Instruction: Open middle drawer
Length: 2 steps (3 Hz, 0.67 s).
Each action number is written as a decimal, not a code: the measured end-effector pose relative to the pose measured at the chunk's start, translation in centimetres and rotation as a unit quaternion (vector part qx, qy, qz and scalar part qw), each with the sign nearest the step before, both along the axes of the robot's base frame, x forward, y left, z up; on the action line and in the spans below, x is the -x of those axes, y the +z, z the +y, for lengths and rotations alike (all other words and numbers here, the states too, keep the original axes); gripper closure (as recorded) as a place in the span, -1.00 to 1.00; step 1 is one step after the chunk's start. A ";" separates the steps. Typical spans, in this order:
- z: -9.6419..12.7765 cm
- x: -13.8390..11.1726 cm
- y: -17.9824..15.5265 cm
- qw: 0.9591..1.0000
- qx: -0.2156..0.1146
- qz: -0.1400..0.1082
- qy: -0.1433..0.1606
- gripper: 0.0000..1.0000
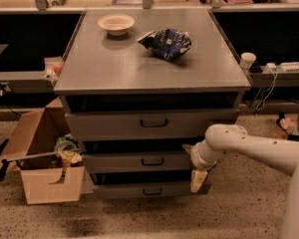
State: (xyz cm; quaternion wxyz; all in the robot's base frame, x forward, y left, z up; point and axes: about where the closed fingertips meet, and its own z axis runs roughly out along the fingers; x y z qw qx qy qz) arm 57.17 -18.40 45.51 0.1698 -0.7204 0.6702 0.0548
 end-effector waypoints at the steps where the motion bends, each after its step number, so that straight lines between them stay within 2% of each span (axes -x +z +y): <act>1: 0.1 -2.8 -2.3 1.000 0.007 0.003 0.010 -1.00; 2: 0.6 -3.6 -4.7 1.000 0.005 0.015 0.015 -0.67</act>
Offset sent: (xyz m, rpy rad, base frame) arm 0.0480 0.0101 -0.0741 -0.0094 0.0538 0.0406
